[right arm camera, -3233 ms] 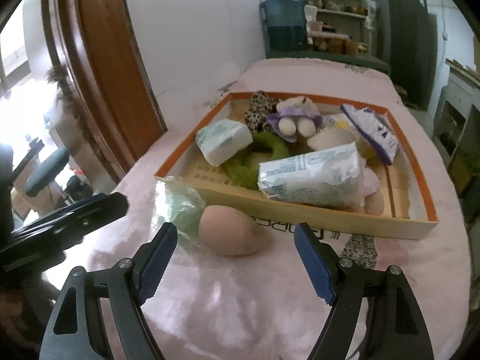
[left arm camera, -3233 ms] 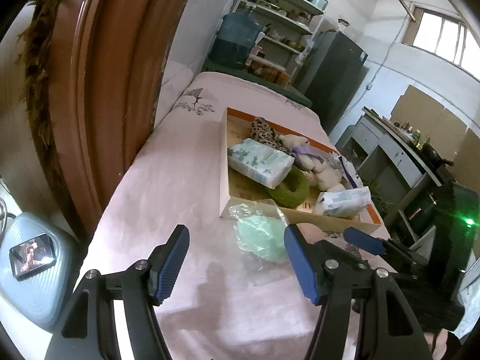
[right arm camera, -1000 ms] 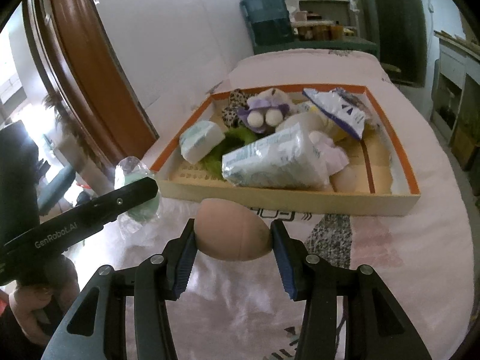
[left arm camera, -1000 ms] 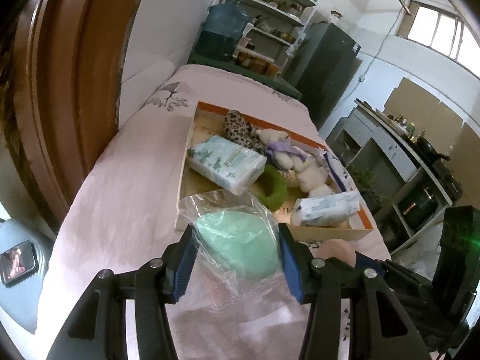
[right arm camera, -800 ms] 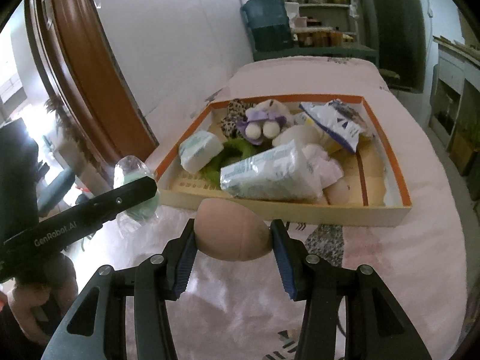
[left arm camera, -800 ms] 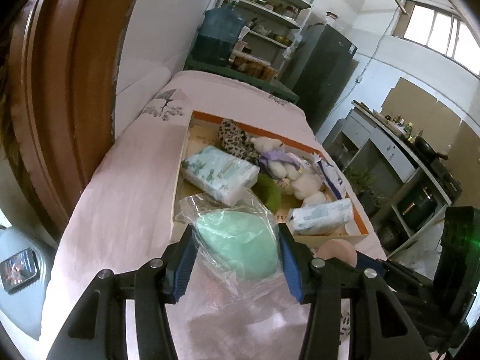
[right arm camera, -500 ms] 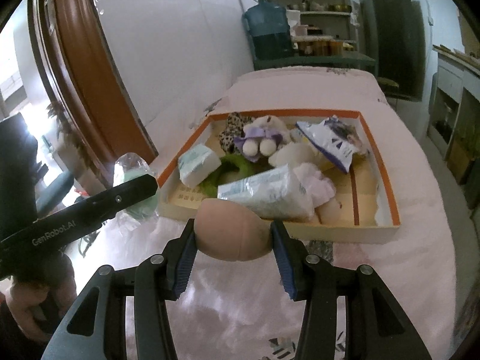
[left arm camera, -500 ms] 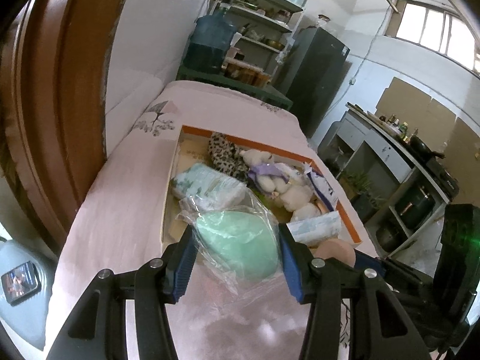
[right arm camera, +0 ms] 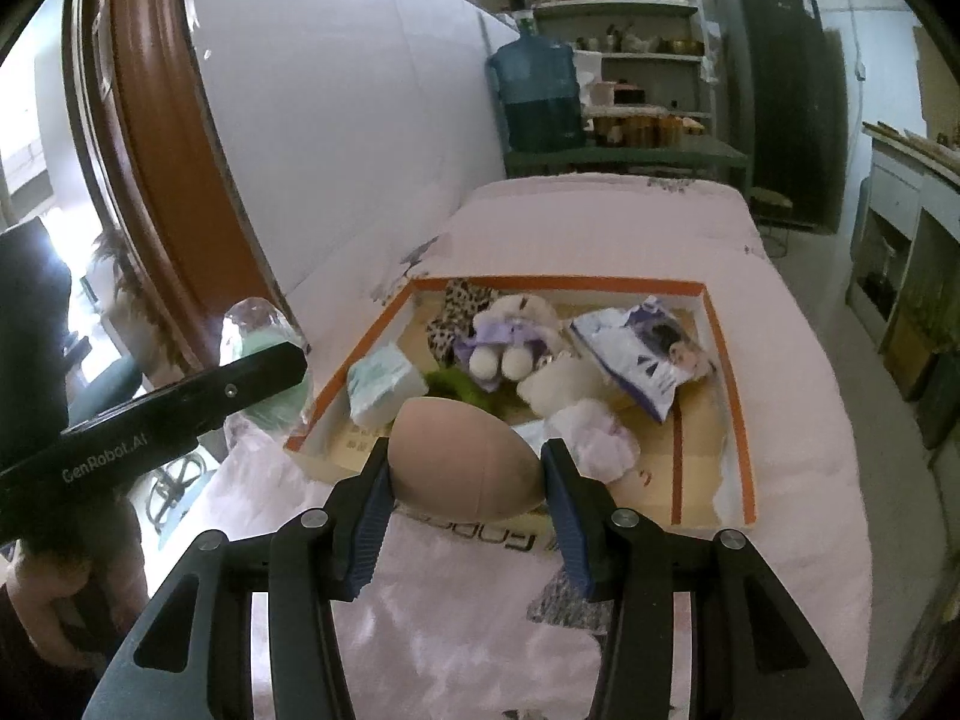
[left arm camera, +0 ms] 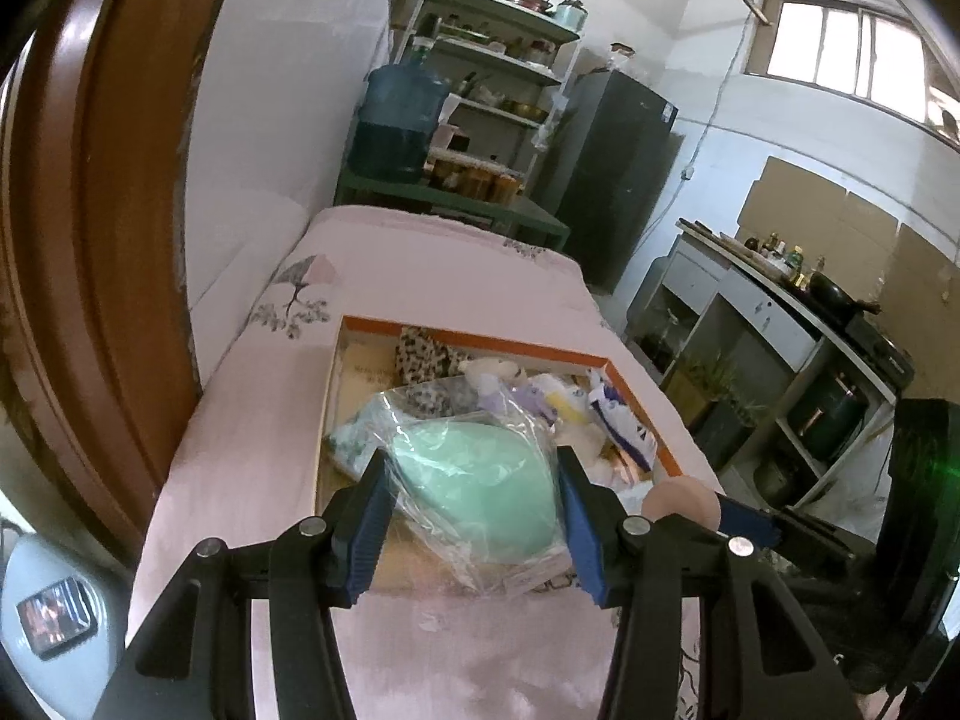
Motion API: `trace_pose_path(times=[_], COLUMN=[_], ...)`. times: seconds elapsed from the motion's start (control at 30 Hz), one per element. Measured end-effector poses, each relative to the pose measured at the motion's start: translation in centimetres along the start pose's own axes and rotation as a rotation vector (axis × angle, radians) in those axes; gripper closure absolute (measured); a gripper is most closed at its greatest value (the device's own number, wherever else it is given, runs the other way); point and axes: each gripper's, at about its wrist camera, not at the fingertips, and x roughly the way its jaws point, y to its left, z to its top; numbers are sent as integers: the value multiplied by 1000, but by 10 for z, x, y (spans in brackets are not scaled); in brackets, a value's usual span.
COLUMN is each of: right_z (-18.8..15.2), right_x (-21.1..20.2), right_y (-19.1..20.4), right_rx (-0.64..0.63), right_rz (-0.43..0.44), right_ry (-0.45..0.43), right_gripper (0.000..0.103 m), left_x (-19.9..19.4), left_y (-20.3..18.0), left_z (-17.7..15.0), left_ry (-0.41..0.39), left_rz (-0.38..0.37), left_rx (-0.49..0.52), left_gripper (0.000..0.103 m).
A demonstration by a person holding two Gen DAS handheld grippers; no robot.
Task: Organize soft objects
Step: 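Lift both sponges and carry them over the box lid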
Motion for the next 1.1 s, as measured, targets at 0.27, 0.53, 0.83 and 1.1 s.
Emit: trace_pose_path(times=[0.27,0.53,0.83,1.1], right_z=[17,30,43,54], right_x=[-7,-8,-3,8], right_y=[-6,-11,-21,-41], right_rx=[-18,-30,-26,8], right_rz=[-27,-40,-59,-70], right_ry=[-36,-51,-66,-70], right_gripper=[53,53,53,53], left_x=[5,13,27,42], left_y=[-7,-14,-14,-2], left_z=[12,21,34,53], left_ry=[-12,-8,-4,-16], left_rz=[-6,-12,-10,1], left_rx=[22,37,35,-2], left_gripper=[51,51,51,51])
